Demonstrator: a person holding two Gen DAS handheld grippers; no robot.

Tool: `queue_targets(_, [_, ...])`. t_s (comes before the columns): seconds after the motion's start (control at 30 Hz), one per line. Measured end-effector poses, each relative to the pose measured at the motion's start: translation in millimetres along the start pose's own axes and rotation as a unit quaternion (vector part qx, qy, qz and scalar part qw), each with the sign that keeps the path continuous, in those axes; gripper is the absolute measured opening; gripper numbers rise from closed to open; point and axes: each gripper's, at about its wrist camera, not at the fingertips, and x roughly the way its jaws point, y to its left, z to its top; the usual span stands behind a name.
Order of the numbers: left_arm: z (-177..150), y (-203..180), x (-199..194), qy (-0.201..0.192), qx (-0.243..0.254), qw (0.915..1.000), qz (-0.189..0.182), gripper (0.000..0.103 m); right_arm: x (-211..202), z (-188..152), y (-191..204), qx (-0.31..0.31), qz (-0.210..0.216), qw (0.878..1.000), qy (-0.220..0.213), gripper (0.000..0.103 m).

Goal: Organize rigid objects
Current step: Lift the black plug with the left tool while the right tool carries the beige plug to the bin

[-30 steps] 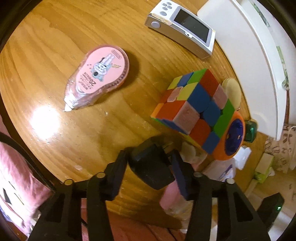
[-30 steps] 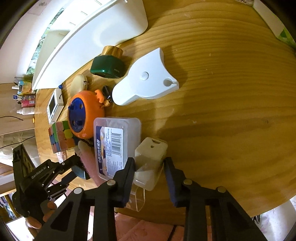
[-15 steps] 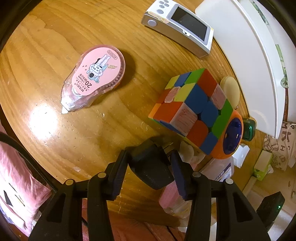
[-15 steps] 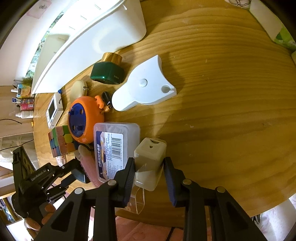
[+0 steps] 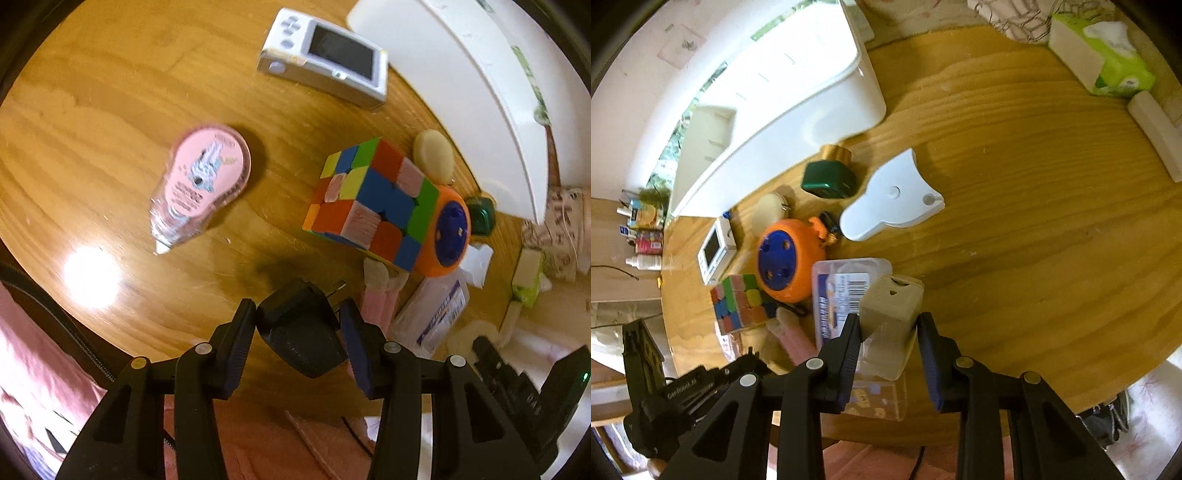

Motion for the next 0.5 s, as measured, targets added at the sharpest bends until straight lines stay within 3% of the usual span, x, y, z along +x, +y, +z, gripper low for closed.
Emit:
queue_targets(0.27, [2.2, 8.2, -34.9, -0.011, 0.078, 0.9968, 0.012, 0.050, -23.5, -16.0, 25.0, 0.014, -0.004, 0.998, -0.060, 0.031])
queue_targets(0.5, [2.3, 14.1, -67.1, -0.027, 0.150, 0.9881, 0.019, 0.050, -37.8, -29.0, 50.6, 0.028, 0.001, 0.993, -0.111, 0.032])
